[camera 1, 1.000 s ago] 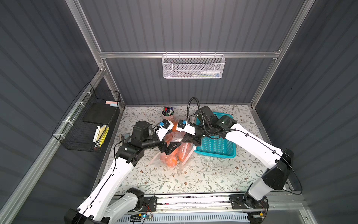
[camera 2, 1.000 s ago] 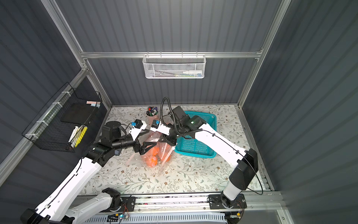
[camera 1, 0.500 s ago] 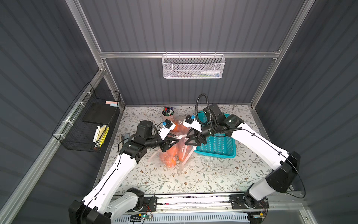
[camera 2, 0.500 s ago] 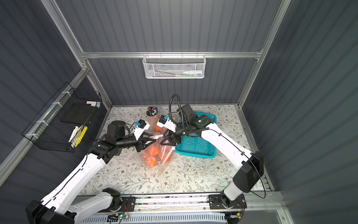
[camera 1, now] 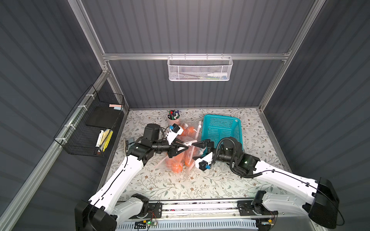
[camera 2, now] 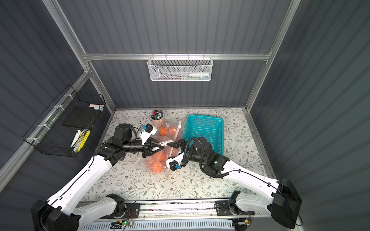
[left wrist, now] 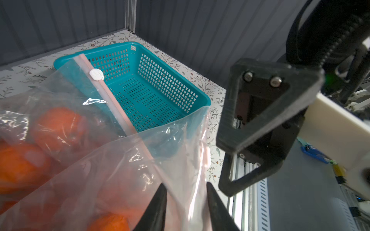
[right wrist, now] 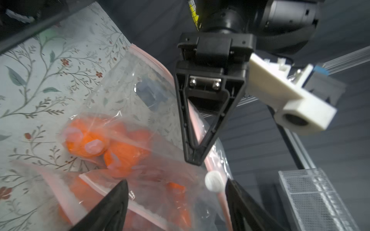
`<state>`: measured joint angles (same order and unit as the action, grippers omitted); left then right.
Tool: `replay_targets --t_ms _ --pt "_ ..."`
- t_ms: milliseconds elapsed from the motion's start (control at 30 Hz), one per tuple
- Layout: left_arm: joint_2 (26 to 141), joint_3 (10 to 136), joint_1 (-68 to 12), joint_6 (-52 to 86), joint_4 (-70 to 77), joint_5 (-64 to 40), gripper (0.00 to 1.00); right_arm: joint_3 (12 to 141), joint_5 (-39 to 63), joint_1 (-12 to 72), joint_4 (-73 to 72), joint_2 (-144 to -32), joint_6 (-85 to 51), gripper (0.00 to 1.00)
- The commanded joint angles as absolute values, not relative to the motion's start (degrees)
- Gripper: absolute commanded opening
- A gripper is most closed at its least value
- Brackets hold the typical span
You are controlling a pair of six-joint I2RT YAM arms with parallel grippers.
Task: Open the zip-top bag and take out the orange
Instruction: Unzip the zipper on the zipper food storage bag.
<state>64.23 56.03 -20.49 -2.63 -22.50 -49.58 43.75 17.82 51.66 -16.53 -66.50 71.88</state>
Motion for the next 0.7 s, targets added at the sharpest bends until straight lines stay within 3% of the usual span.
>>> replay_targets --t_ms 0,100,133,300,500,533,667 --pt "65.7 57.3 -20.6 -0.6 -22.8 -52.5 0.34 42.2 6.6 52.9 -30.9 -67.1 86.2 0.69" --pt "66.7 57.3 -20.6 0.0 -22.5 -53.8 0.34 42.0 4.7 53.1 -29.5 -67.6 89.8 0.57" --pt "66.9 57.5 -20.6 0.0 -22.4 -53.9 0.34 42.1 3.5 53.2 -29.0 -68.0 91.3 0.59" --pt "67.3 57.7 -20.6 0.1 -23.1 -54.4 0.34 40.9 -2.1 53.3 -32.4 -68.4 95.0 0.46" --pt "67.5 57.8 -20.5 0.3 -23.2 -55.0 0.36 40.5 -1.5 53.3 -30.2 -67.6 95.2 0.29" --pt "67.6 57.9 -20.4 0.2 -23.4 -54.9 0.39 40.8 -1.5 53.3 -29.2 -67.4 95.1 0.26" --pt "66.0 59.0 -20.5 0.0 -24.0 -52.2 0.80 43.5 -0.2 53.3 -20.0 -65.7 90.1 0.11"
